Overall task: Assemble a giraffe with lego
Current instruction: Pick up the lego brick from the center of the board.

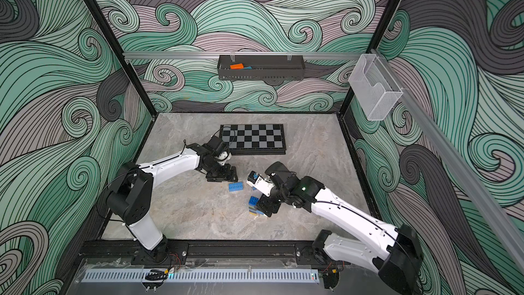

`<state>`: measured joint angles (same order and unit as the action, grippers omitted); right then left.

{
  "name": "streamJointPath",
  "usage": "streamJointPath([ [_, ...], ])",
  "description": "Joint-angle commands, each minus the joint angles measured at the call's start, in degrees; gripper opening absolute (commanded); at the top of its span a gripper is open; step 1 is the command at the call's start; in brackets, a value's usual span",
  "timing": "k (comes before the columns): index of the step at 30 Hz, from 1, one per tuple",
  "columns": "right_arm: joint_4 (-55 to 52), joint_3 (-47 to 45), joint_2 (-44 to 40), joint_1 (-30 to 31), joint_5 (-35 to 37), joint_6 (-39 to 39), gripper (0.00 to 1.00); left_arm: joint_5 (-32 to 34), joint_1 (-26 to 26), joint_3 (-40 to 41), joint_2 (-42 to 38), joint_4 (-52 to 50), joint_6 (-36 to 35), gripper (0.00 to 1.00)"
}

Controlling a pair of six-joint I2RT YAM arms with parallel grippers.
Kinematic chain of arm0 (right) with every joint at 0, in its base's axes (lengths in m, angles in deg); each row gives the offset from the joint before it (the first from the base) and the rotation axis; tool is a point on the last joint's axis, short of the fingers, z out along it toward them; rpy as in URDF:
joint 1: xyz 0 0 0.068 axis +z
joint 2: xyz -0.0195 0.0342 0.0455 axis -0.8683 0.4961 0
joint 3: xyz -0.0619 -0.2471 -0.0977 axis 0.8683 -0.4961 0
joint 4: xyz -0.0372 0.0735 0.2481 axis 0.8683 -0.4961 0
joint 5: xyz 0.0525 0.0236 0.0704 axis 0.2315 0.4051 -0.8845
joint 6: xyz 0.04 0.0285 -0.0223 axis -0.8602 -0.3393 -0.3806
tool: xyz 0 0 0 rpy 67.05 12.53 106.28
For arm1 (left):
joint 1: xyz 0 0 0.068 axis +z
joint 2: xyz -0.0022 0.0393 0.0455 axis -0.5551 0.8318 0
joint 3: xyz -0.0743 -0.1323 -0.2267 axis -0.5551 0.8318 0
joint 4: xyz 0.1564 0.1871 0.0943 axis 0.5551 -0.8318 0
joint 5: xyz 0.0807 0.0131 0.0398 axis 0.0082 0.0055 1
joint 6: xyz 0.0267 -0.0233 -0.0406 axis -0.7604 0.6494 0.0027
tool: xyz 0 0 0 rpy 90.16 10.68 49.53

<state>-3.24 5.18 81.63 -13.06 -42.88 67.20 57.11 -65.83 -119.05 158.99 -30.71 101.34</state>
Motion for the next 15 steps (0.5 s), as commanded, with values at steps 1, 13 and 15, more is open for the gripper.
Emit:
streamJointPath([
  [1,-2.1,1.6,-2.9,-0.7,0.0,-5.4,0.87,6.1,-1.8,-2.7,1.2,-3.8,-4.5,0.85],
  [13,-4.7,4.0,-3.5,-1.8,-0.6,-12.3,0.99,6.2,-3.2,-0.6,3.7,-4.4,-14.0,0.85],
  [15,-4.9,3.6,-4.2,-1.9,-0.6,-13.3,0.99,5.6,-3.3,-0.3,4.6,-3.5,-13.9,0.85],
])
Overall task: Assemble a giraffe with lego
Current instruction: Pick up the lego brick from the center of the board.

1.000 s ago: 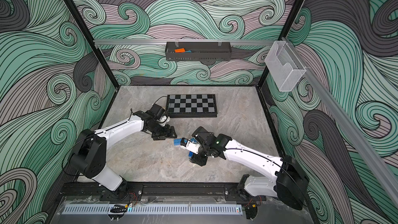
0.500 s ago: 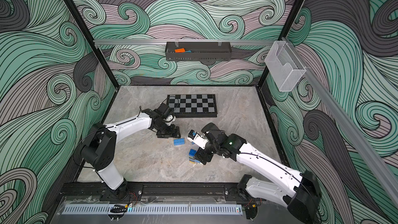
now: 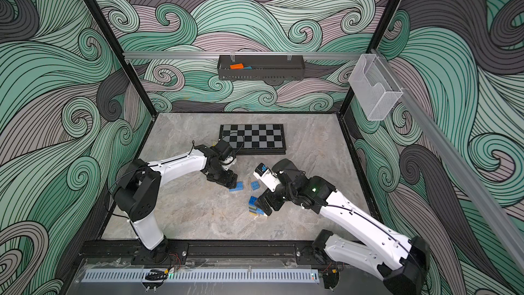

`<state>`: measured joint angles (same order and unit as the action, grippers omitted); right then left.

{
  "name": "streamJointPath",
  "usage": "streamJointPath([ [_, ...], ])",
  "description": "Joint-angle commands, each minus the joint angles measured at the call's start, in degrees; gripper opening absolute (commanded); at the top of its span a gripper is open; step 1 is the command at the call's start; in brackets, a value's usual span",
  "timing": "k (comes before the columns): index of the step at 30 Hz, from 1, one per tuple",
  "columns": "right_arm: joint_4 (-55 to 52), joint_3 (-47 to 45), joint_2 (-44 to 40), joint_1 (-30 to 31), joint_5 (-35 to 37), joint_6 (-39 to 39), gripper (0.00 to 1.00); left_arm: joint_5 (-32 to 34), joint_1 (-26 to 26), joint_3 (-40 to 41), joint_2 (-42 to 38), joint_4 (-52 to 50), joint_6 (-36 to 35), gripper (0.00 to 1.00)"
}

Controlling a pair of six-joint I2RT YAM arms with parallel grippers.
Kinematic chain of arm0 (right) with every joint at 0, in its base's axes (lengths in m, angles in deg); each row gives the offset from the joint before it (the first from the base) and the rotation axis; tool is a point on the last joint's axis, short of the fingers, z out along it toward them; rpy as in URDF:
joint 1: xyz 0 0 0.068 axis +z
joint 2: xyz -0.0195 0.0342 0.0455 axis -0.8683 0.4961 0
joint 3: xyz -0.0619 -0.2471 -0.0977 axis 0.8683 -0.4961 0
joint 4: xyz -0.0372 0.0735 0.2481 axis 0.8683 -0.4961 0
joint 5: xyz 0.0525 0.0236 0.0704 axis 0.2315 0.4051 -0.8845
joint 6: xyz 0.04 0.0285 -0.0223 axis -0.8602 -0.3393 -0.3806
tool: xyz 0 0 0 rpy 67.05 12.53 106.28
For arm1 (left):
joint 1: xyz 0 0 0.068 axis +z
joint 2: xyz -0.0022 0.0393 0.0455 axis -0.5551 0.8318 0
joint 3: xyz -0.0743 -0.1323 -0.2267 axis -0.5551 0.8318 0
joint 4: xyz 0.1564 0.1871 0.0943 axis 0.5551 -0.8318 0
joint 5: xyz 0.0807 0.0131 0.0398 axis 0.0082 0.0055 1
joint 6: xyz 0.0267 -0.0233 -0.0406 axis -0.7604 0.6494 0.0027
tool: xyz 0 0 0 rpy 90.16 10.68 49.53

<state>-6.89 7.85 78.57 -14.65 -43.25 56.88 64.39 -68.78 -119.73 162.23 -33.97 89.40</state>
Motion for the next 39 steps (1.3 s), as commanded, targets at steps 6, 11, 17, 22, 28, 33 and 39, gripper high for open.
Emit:
streamJointPath([
  [6,-3.1,0.8,-2.6,-0.4,-0.2,-4.7,0.99,-3.4,-1.4,-1.5,5.3,0.9,-2.4,0.85],
  [11,-3.4,-0.1,-4.2,-0.6,1.3,-7.8,0.99,-3.2,-2.2,-2.0,6.9,2.1,-2.2,0.84],
  [17,-3.4,-0.8,-4.9,-0.7,2.0,-8.5,0.99,-4.2,-3.3,-2.3,7.2,2.0,-2.3,0.7],
  [22,-3.4,-0.9,-5.1,-1.2,1.9,-8.2,0.99,-6.0,-4.0,0.1,6.1,2.3,-2.2,0.52],
  [28,-3.4,-1.3,-4.7,-1.8,1.4,-8.1,0.99,-6.8,-5.1,3.4,2.4,2.6,-0.4,0.52],
  [33,-3.3,-2.1,-4.7,-1.9,1.2,-11.4,0.99,-2.4,-5.1,1.7,0.4,2.0,-1.2,0.66],
  [39,-4.0,-3.2,-5.4,-1.8,1.0,-14.2,0.99,-0.4,-5.0,-4.7,4.8,0.4,-4.6,0.75],
])
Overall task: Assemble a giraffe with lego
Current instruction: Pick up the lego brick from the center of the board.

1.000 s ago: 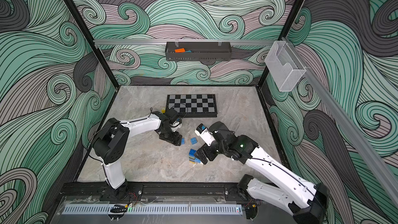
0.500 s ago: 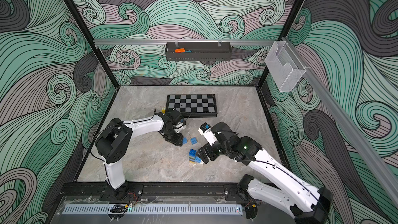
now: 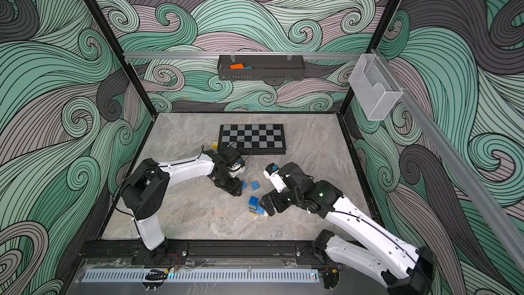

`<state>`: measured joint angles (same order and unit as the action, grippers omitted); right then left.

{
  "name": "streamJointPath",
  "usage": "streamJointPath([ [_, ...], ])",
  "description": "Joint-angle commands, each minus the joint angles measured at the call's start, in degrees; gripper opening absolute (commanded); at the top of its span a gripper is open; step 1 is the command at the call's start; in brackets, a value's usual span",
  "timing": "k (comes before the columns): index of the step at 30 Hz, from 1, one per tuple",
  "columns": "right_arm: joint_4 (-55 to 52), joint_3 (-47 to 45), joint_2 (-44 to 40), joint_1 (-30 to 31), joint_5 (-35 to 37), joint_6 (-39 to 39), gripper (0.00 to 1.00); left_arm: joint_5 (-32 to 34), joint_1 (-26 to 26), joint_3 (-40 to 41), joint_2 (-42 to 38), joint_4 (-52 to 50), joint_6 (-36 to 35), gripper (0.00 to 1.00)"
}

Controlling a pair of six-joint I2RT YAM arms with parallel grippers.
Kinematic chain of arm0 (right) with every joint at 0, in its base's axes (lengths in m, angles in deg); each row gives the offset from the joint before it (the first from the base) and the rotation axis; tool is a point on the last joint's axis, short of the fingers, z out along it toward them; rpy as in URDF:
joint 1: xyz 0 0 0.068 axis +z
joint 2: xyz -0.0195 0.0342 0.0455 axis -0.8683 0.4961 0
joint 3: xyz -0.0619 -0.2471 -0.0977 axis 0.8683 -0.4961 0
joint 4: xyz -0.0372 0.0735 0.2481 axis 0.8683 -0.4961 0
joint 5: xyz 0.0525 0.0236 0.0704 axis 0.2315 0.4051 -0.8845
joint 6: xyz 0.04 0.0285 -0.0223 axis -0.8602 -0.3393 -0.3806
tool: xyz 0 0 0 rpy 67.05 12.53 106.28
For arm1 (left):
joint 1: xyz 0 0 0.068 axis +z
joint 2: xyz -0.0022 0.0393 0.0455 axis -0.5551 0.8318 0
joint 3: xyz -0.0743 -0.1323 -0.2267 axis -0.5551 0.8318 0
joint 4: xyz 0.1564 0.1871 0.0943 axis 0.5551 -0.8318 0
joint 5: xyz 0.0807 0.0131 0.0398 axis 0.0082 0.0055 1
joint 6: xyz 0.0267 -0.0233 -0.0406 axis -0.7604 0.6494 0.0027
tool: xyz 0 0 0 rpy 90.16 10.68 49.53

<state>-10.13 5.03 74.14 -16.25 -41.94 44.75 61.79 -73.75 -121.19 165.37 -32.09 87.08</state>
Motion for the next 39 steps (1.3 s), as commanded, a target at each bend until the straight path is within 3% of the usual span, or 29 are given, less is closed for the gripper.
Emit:
streamJointPath([
  [1,-1.2,-0.2,-1.2,-0.2,-0.3,-2.1,0.99,2.7,0.0,-3.8,2.0,-1.6,-2.8,0.75],
  [10,-4.5,0.3,-4.1,-0.2,0.8,-3.7,0.99,2.6,0.1,-4.0,5.7,0.4,-4.8,0.75],
  [15,-4.8,0.6,-3.6,-0.2,0.7,-3.5,0.99,4.8,-0.5,-3.8,5.9,1.0,-5.5,0.64],
  [18,-5.1,1.1,-2.8,-0.2,0.7,-2.9,0.99,6.3,-1.1,-4.0,6.2,1.3,-6.1,0.49],
  [20,-5.6,1.7,-2.8,-0.3,1.1,-2.4,0.99,7.0,-1.4,-4.0,6.3,1.2,-6.6,0.31],
  [28,-8.3,3.1,-3.6,-1.1,0.9,-1.9,0.99,7.2,-1.6,-1.3,1.9,2.0,-7.7,0.0],
  [39,-8.7,3.4,-4.0,-0.9,2.1,-2.3,0.99,2.0,-1.5,-4.8,-19.2,-10.5,-14.4,0.0],
])
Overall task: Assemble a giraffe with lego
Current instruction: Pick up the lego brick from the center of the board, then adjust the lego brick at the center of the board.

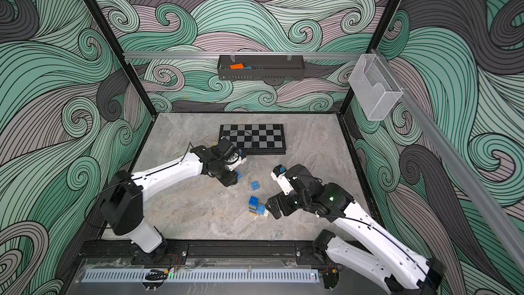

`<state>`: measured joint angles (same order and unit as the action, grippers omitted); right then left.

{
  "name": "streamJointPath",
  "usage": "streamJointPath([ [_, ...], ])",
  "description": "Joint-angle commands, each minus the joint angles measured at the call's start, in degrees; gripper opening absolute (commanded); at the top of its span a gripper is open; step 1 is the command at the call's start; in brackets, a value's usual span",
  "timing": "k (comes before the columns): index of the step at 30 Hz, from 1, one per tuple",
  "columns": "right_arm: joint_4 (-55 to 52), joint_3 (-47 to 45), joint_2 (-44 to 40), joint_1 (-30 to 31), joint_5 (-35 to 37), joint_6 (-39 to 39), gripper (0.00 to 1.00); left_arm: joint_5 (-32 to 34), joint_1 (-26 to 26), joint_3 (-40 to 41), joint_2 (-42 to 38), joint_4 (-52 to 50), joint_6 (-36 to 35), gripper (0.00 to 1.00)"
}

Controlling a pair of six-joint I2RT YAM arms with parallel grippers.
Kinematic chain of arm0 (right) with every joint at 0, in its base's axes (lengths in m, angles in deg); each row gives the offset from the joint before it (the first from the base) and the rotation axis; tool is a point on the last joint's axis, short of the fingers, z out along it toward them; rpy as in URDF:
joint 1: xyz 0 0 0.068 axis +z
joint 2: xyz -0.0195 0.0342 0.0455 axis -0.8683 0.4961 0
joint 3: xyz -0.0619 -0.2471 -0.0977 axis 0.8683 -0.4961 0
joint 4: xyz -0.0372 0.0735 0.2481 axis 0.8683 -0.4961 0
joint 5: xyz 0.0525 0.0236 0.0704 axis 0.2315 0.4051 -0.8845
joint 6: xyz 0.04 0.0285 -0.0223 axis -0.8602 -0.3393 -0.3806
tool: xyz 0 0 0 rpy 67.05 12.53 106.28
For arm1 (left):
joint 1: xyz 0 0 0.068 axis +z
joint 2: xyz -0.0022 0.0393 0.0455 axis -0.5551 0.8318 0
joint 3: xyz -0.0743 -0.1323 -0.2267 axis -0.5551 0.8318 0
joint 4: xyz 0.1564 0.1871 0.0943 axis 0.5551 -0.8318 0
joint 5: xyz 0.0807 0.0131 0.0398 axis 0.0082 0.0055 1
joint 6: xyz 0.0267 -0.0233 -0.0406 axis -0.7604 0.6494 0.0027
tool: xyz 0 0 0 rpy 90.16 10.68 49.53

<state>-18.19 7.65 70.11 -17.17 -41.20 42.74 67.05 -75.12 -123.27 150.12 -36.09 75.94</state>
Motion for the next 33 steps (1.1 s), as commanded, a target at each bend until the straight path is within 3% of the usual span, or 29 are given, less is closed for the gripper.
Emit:
streamJointPath([
  [1,-0.6,0.5,0.2,0.1,2.4,-1.9,0.99,-4.0,-0.2,-3.1,-5.1,-7.3,-3.8,0.0],
  [5,0.2,-3.2,-0.4,0.0,3.2,-10.7,0.99,-7.6,-0.2,-5.3,-8.4,-12.3,-6.8,0.0],
  [13,0.5,-8.0,3.4,-0.6,1.7,-14.0,0.99,-13.0,-0.3,-2.9,-15.5,-9.8,-11.2,0.0],
  [21,10.0,-14.9,11.5,-0.6,1.8,-14.1,0.98,-15.9,-1.1,-2.9,-16.9,-8.2,-12.2,0.0],
  [33,15.6,-13.5,23.9,-1.2,6.9,-9.1,0.97,-17.8,-5.7,-6.6,-12.9,-11.2,-15.0,0.0],
])
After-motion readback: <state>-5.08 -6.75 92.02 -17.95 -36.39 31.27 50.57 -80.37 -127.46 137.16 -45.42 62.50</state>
